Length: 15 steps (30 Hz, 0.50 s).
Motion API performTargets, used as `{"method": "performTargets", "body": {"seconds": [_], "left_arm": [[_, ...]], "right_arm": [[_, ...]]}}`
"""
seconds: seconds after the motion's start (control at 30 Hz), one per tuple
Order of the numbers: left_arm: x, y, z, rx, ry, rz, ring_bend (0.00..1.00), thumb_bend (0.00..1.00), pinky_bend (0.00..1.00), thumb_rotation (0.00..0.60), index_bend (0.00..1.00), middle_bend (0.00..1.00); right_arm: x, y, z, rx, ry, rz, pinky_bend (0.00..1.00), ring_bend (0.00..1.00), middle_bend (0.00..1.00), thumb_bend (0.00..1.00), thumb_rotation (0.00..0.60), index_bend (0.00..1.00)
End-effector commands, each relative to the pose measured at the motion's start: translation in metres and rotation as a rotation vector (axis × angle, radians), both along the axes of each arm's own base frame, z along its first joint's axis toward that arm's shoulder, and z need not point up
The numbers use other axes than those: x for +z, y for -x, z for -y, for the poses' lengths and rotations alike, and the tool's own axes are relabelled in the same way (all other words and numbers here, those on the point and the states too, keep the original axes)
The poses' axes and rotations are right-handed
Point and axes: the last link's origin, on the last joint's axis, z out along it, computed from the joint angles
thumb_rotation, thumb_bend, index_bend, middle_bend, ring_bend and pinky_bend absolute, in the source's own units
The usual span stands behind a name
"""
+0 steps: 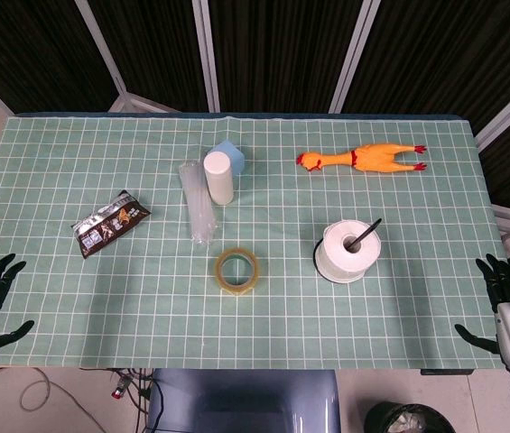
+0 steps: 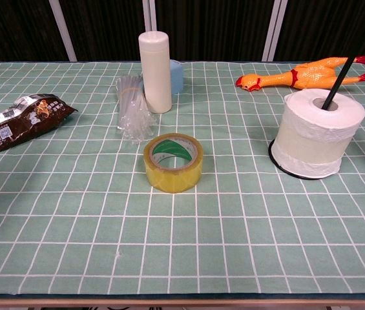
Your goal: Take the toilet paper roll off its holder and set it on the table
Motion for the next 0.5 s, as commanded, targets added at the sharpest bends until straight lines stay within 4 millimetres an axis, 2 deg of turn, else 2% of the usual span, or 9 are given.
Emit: {"method": "performTargets", "body": {"seconds": [0.03, 0.23, 0.5], "left_arm": [[0.0012, -0.0001, 0.0006, 0.001, -0.007, 0.000, 0.00, 0.04, 0.00, 0.600, 0.14, 0.06], [0.0030, -0.0004, 0.0015, -0.001, -0.015, 0.002, 0.00, 0.04, 0.00, 0.600, 0.14, 0.06], [0.0040, 0.0008, 0.0007, 0.005, -0.018, 0.010, 0.00, 0.04, 0.00, 0.600, 0.14, 0.06]], "right_arm": [[-0.0009, 0.0005, 0.0004, 0.007, 0.004, 0.007, 0.04, 0.01, 0.00, 0.04, 0.600, 0.00], [-0.0017, 0.0000, -0.0010, 0.001, 0.004, 0.013, 0.04, 0.01, 0.00, 0.04, 0.600, 0.00], [-0.0096, -0.0010, -0.0022, -0.060, -0.048, 0.118, 0.04, 0.01, 0.00, 0.04, 0.600, 0.00]]}}
